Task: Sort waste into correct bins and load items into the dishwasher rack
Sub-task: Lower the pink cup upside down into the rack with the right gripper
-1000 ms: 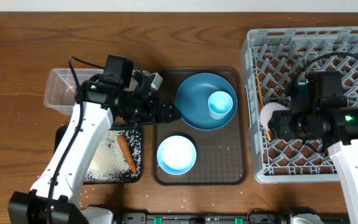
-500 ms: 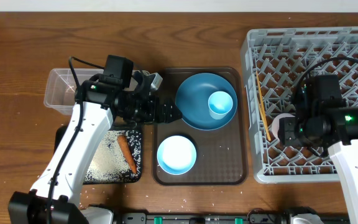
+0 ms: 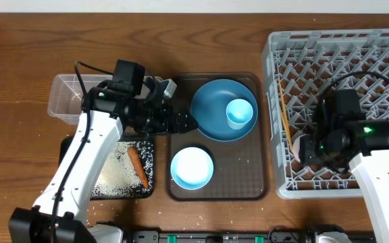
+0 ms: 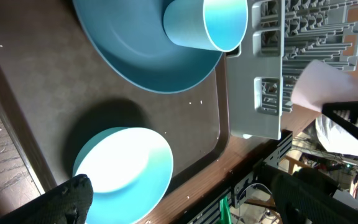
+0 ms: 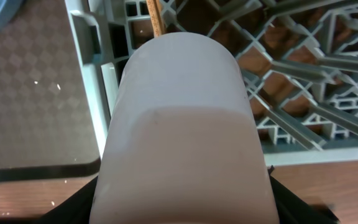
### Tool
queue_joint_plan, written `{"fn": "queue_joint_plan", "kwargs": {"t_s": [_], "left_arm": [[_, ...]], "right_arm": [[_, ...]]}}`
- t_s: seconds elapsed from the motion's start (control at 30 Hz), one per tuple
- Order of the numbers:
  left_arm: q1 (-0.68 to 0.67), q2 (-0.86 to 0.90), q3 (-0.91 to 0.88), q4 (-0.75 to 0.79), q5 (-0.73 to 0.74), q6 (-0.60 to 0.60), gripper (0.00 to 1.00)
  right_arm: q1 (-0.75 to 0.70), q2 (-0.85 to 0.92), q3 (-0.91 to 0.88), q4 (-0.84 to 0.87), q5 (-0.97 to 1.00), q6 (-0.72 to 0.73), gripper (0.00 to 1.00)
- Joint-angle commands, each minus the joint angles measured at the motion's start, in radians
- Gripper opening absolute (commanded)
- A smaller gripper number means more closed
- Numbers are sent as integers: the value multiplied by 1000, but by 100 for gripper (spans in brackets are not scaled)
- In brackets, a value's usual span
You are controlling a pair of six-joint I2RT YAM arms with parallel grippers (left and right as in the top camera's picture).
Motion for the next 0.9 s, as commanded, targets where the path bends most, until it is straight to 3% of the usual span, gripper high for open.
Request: {"fn": "queue_joint_plan", "kwargs": {"t_s": [0.0,0.23,0.63,0.87], "left_arm": [[3,-1,-6,-2,-13,10,95],[3,-1,-6,-2,-12,10,95],[3,-1,-6,-2,-13,10,95],[3,-1,-6,-2,-13,10,95]], "right_arm": [[-14,-2,-36,29,-23,14,20],[-14,-2,-47,42,-33,14,29],[-14,-2,-47,55,-32,14,33],[-14,-2,-47,85,-33,15,31]]}}
